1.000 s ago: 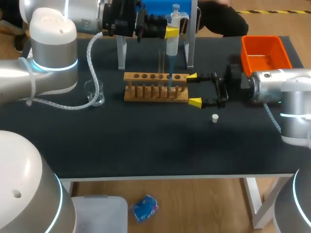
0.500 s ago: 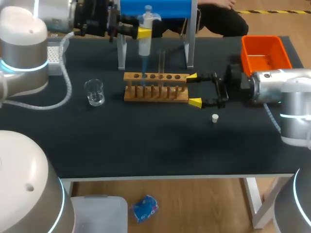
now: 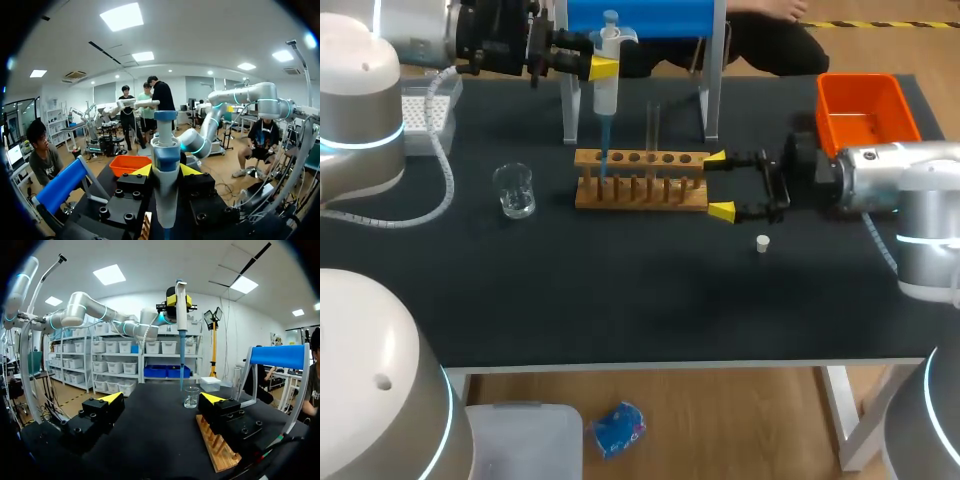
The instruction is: Invert the test tube, pick up the pipette, mount the tip to pipette, aspirate from beaker and dispense into the tube, eject the tip, return the pipette, and cap with the stopper.
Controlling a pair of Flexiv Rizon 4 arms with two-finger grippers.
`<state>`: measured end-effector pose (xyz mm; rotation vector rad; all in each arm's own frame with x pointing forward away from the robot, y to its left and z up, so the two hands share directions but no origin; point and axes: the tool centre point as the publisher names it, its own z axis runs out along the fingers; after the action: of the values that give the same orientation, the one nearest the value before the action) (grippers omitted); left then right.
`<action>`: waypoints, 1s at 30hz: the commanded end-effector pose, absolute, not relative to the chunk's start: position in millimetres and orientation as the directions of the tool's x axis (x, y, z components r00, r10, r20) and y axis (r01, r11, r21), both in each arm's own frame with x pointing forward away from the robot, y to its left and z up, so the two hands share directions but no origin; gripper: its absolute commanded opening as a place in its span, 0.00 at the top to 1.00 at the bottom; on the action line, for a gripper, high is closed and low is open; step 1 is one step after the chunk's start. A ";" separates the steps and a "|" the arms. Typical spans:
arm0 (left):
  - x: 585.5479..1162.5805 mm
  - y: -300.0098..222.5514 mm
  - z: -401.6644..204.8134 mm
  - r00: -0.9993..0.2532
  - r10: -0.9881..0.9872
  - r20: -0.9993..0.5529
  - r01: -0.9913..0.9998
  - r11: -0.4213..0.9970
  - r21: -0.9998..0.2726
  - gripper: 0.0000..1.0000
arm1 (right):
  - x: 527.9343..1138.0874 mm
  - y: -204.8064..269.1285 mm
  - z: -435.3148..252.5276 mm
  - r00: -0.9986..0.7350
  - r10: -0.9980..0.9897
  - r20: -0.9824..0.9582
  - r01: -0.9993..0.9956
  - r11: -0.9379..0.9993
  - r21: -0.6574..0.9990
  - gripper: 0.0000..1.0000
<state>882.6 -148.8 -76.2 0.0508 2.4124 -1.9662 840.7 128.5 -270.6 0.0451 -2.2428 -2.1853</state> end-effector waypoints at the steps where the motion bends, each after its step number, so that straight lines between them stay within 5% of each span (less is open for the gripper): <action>1: 886.3 -146.3 -73.3 -0.995 0.071 -0.065 0.080 0.243 -0.967 1.00 | 840.4 128.2 -269.8 -1.000 -0.026 -0.013 -0.014 0.028 1.000 0.00; 13: 894.9 -105.8 -64.8 -0.921 0.348 -0.172 0.259 0.220 -0.941 1.00 | 840.4 128.2 -269.8 -1.000 -0.026 -0.013 -0.014 0.028 1.000 0.00; 30: 904.9 -52.7 -99.6 -0.921 0.365 -0.136 0.226 0.217 -0.950 1.00 | 840.4 128.2 -269.8 -1.000 -0.026 -0.013 -0.014 0.028 1.000 0.00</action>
<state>901.5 -60.6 -93.8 0.6000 2.5409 -1.9261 840.8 128.7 -270.6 0.0455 -2.2427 -2.1854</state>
